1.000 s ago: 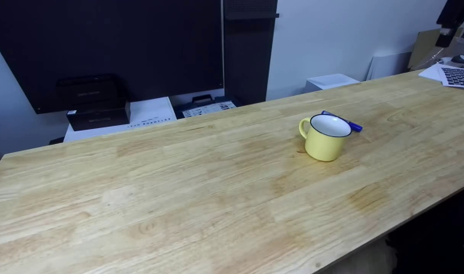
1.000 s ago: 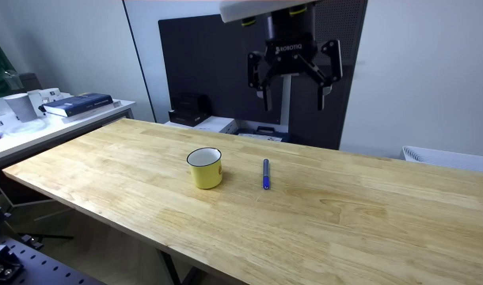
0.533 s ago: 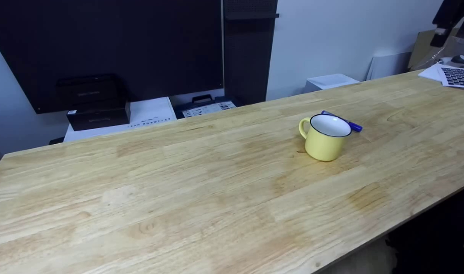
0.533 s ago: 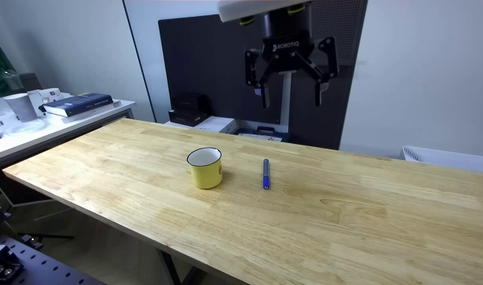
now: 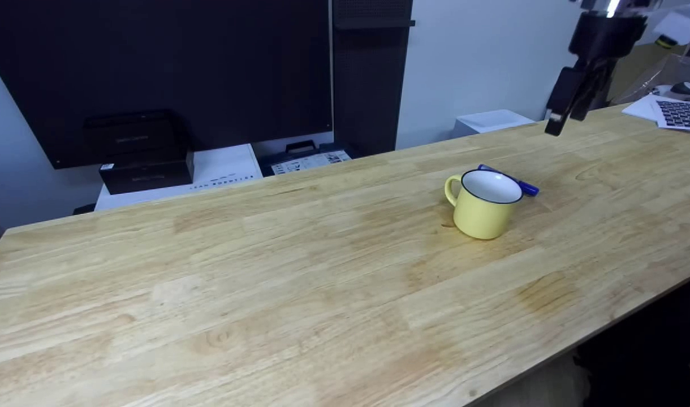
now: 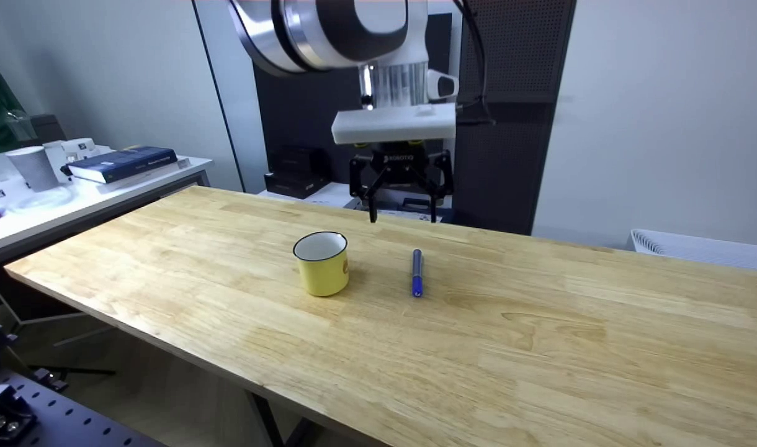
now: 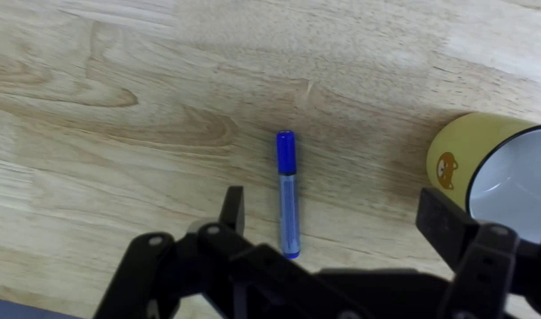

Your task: Pick up the pen from the table and put it in the yellow cup.

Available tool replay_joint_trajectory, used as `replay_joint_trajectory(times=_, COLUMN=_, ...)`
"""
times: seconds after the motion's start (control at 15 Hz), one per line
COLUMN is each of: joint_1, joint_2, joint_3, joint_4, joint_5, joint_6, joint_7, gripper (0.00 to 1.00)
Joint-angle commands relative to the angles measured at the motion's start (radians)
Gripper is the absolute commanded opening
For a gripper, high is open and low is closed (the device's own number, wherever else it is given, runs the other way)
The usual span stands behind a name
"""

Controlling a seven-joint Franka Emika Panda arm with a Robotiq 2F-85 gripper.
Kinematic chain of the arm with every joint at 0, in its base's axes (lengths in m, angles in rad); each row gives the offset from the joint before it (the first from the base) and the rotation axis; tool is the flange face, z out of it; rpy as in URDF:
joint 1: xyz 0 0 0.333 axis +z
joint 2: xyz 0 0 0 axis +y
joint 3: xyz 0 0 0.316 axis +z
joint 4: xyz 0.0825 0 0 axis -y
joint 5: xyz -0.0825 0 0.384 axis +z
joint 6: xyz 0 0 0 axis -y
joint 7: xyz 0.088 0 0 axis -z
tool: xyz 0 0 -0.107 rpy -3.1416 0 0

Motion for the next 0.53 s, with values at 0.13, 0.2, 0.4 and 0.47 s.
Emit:
replay_joint_trajectory(times=0.13, joint_1=-0.036, joint_2=0.087, joint_3=0.046, joint_4=0.062, joint_5=-0.013, joint_6=-0.005, joint_7=0.003, gripper=1.0)
replay_joint_trajectory(times=0.2, joint_1=-0.041, joint_2=0.097, joint_3=0.047, joint_4=0.072, joint_5=-0.013, joint_6=-0.006, joint_7=-0.002, gripper=1.0)
replay_joint_trajectory(times=0.4, joint_1=-0.028, joint_2=0.095, joint_3=0.03, joint_4=0.068, joint_5=-0.036, joint_6=0.013, joint_7=0.019, gripper=1.0)
replay_joint_trajectory(times=0.47, joint_1=-0.011, joint_2=0.109, joint_3=0.008, joint_4=0.065, joint_5=-0.072, joint_6=0.061, joint_7=0.043, gripper=1.0)
